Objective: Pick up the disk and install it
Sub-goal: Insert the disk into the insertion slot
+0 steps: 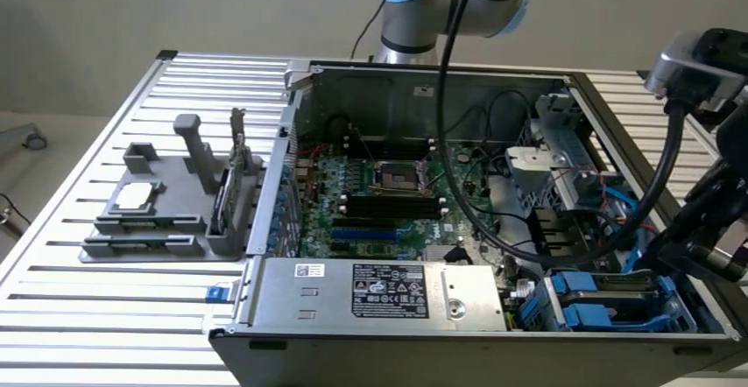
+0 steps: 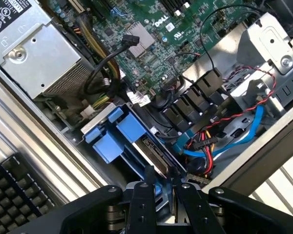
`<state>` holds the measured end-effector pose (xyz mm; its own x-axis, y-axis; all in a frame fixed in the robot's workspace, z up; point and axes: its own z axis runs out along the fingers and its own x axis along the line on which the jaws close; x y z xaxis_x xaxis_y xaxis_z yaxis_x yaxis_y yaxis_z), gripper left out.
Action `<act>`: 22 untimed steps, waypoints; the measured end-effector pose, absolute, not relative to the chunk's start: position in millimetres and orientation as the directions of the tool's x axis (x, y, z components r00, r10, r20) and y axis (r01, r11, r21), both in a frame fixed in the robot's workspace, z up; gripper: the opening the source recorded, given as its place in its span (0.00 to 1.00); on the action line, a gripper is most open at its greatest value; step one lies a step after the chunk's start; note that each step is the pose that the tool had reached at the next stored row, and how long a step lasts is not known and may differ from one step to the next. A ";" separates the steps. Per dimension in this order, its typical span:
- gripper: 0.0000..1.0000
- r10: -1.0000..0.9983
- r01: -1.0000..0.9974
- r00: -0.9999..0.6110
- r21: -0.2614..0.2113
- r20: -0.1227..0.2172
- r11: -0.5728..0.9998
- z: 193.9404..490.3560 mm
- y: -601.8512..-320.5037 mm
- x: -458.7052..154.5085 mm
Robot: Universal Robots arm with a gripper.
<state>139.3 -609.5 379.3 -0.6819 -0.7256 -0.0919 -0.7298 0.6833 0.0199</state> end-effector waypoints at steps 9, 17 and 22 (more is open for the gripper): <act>0.33 -0.638 -0.642 -0.765 0.023 -0.087 0.766 379.3 -609.5 139.3; 0.23 -0.552 -0.555 -0.830 0.026 -0.083 0.831 379.3 -609.5 139.2; 0.23 -0.491 -0.494 -0.867 0.027 -0.081 0.869 379.3 -609.5 139.3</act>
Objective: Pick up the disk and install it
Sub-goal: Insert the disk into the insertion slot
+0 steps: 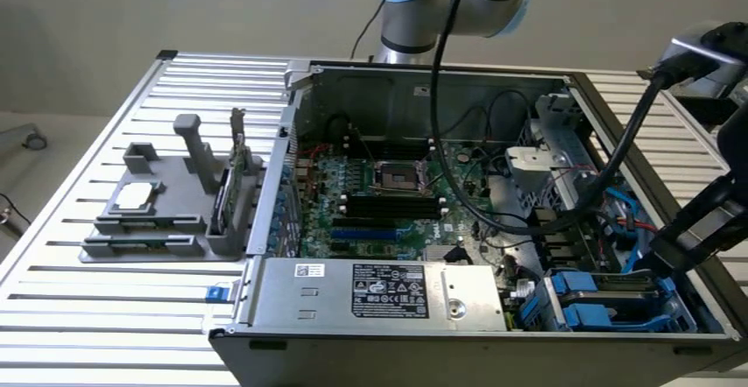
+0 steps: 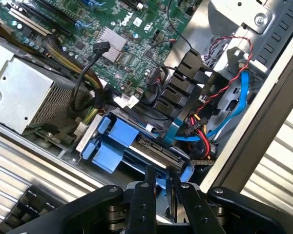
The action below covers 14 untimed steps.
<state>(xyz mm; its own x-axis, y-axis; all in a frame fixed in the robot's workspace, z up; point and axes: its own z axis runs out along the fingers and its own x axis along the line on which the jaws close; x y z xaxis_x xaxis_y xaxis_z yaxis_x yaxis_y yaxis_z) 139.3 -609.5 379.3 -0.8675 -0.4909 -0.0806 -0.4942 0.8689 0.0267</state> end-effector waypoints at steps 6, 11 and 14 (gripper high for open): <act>0.23 -0.416 -0.419 -0.906 0.031 -0.073 0.907 379.3 -609.5 139.2; 0.23 -0.350 -0.353 -0.934 0.034 -0.064 0.935 379.3 -609.5 139.2; 0.23 -0.307 -0.309 -0.950 0.035 -0.062 0.950 379.3 -609.5 139.2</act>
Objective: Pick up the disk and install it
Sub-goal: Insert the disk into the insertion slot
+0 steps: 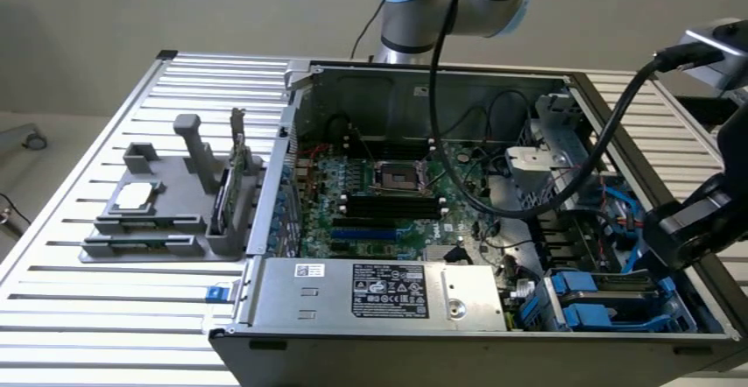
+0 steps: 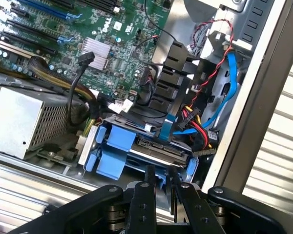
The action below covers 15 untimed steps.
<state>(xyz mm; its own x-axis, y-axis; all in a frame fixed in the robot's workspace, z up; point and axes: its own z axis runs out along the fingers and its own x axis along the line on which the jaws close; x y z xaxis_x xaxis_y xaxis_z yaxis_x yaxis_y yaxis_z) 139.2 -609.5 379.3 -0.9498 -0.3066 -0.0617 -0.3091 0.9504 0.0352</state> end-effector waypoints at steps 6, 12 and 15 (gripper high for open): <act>0.23 -0.214 -0.216 -0.975 0.036 -0.057 0.976 379.3 -609.5 139.3; 0.23 -0.119 -0.121 -0.991 0.037 -0.053 0.992 379.3 -609.5 139.2; 0.23 -0.070 -0.072 -0.996 0.037 -0.050 0.997 379.3 -609.5 139.2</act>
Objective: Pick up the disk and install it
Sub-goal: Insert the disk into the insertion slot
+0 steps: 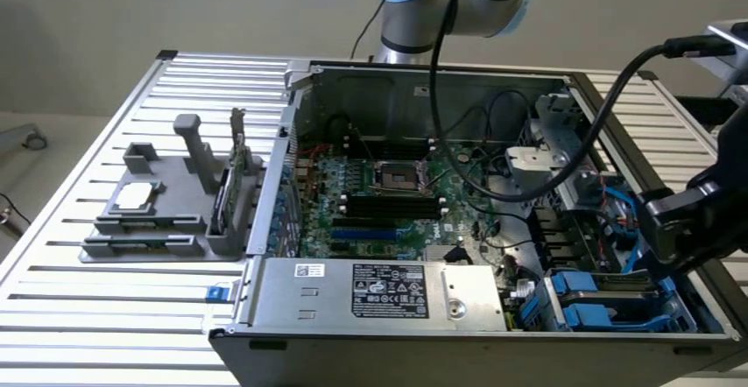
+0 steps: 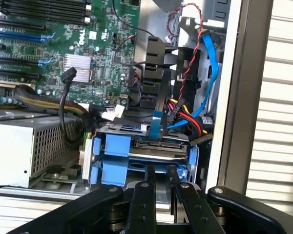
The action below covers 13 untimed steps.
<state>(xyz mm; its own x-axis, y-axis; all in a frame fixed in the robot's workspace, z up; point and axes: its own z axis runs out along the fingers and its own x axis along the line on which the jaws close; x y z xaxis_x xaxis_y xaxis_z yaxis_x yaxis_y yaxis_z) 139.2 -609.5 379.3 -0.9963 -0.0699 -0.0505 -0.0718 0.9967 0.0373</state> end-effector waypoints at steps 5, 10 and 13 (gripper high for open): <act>0.23 0.013 0.011 -0.999 0.038 -0.048 0.999 379.2 -609.5 139.3; 0.23 0.104 0.102 -0.993 0.037 -0.048 0.994 379.0 -609.5 139.3; 0.23 0.158 0.157 -0.986 0.037 -0.048 0.987 378.7 -609.5 139.3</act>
<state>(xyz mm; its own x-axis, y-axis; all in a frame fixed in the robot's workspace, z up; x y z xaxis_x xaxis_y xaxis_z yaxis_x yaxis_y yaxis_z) 139.3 -609.5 378.7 -0.9863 0.1582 -0.0476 0.1565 0.9870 0.0375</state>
